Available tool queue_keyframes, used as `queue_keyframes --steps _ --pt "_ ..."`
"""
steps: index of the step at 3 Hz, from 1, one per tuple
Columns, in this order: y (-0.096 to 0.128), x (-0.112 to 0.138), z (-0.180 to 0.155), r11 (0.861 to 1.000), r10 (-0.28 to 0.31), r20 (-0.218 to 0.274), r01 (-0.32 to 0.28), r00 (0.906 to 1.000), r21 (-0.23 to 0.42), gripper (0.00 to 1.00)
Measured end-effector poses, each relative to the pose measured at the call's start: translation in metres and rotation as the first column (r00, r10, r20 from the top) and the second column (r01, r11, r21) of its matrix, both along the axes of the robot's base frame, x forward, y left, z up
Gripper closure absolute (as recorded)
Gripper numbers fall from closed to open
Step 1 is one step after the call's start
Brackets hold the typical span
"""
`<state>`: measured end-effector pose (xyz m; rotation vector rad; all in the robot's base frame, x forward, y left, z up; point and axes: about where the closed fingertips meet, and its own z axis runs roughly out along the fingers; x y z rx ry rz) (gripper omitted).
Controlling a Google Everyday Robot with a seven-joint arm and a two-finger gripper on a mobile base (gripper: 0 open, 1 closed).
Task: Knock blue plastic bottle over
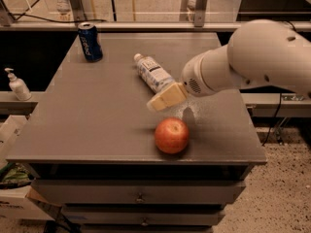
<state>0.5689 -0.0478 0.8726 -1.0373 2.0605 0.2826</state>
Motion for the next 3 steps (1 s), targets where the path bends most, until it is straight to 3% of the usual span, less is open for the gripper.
queue_keyframes --steps 1,2,3 --pt "-0.0036 0.0119 0.0155 0.996 -0.059 0.047 0.055 0.9972 0.071 0.0" --pt "-0.0031 0.0119 0.0155 0.996 -0.057 0.047 0.054 0.9973 0.07 0.0" --pt "-0.0093 0.0117 0.0076 0.999 -0.039 0.05 0.039 0.998 0.016 0.0"
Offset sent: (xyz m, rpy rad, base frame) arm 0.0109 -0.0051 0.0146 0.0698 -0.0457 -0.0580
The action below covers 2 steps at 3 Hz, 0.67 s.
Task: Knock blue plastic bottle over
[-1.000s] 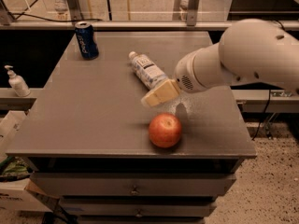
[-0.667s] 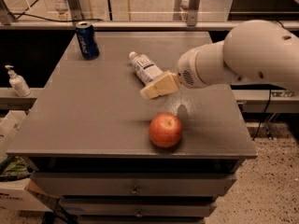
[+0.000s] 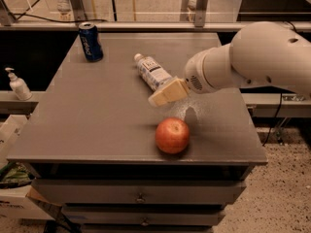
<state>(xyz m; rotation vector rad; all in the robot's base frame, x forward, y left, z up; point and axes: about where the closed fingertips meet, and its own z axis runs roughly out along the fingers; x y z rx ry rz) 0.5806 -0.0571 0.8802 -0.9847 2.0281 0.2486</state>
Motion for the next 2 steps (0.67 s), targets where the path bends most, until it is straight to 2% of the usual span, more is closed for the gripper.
queue_keyframes --steps 1,2 --pt "-0.031 0.006 -0.006 0.998 -0.01 0.004 0.01 0.9999 -0.056 0.0" --pt "-0.069 0.015 0.001 0.992 -0.022 0.032 0.026 0.9992 -0.123 0.0"
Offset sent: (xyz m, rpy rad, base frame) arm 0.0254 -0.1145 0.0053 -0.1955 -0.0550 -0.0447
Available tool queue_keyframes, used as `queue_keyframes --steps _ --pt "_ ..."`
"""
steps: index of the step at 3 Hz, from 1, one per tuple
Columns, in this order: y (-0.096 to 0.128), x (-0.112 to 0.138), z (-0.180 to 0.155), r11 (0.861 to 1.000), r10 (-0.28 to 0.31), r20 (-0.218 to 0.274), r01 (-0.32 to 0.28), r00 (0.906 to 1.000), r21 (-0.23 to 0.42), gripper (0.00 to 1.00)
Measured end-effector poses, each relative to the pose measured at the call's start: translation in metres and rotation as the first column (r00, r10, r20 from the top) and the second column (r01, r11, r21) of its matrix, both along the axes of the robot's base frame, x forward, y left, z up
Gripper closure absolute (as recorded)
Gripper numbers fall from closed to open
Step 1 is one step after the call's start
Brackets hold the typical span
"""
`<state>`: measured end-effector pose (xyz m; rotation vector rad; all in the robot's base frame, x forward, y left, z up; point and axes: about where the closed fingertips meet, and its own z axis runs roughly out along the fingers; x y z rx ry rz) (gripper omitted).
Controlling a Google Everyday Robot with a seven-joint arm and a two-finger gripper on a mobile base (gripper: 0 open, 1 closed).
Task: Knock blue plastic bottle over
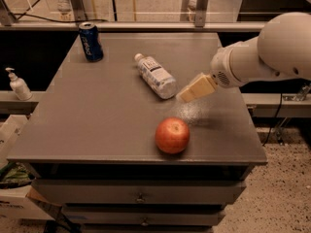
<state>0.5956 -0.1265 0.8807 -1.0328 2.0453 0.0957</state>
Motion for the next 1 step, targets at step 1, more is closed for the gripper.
queue_keyframes --steps 1 --pt "0.0 0.0 0.0 1.0 0.0 0.0 0.0 1.0 0.0 0.0"
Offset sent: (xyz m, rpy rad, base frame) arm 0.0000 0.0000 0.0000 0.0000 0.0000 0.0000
